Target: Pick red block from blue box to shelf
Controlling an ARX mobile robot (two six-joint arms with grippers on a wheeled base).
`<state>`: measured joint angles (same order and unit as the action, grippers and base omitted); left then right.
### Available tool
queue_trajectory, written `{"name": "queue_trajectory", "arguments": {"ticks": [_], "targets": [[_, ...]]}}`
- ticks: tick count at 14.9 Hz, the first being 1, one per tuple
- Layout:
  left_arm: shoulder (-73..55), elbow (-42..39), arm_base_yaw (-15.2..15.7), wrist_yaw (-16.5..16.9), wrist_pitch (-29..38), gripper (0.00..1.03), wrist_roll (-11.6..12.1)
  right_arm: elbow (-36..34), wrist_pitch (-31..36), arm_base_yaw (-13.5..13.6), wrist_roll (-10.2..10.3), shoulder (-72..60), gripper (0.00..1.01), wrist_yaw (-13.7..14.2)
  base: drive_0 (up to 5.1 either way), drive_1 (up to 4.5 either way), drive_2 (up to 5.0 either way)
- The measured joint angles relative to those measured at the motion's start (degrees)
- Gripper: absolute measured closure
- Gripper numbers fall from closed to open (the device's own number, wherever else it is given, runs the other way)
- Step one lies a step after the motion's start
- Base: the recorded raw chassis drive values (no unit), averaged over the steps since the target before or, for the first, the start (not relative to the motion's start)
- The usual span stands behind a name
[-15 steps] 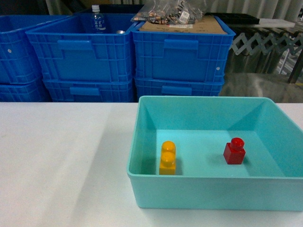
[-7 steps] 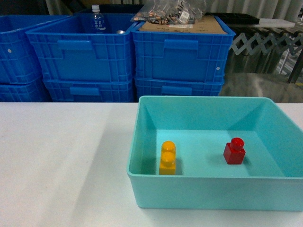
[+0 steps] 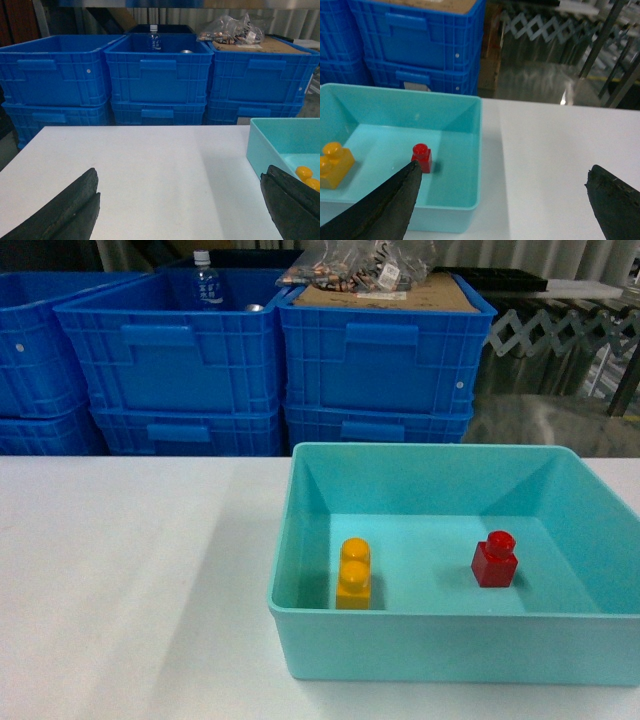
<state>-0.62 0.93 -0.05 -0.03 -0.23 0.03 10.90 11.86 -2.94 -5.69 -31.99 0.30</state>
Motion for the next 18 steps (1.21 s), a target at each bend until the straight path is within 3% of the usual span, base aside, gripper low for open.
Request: {"name": "queue_trajectory", "arguments": {"ticks": [2, 5, 8, 11, 14, 18], "targets": [[0.00, 0.00, 0.00, -0.04, 0.00, 0.05, 0.00, 6.29, 4.09, 2.25, 1.68, -16.70, 0.03, -1.75, 0.0, 0.00, 0.0], [0.00, 0.00, 0.00, 0.00, 0.00, 0.05, -0.02, 17.51, 8.15, 7.21, 2.29, -36.33, 0.03, -1.75, 0.0, 0.00, 0.0], [0.00, 0.00, 0.00, 0.00, 0.00, 0.05, -0.02, 29.81, 4.46, 10.97, 2.75, -52.89, 0.03, -1.68, 0.0, 0.00, 0.0], [0.00, 0.00, 0.00, 0.00, 0.00, 0.05, -0.02, 39.80, -1.88, 13.97, 2.91, -64.76, 0.03, 0.61, 0.0, 0.00, 0.0], [0.00, 0.00, 0.00, 0.00, 0.00, 0.05, -0.02, 45.48, -5.81, 16.44, 3.17, -71.93, 0.03, 3.78, 0.0, 0.00, 0.0], [0.00, 0.00, 0.00, 0.00, 0.00, 0.05, 0.00, 50.45, -8.87, 18.29, 5.99, -78.62, 0.03, 4.83, 0.0, 0.00, 0.0]]}}
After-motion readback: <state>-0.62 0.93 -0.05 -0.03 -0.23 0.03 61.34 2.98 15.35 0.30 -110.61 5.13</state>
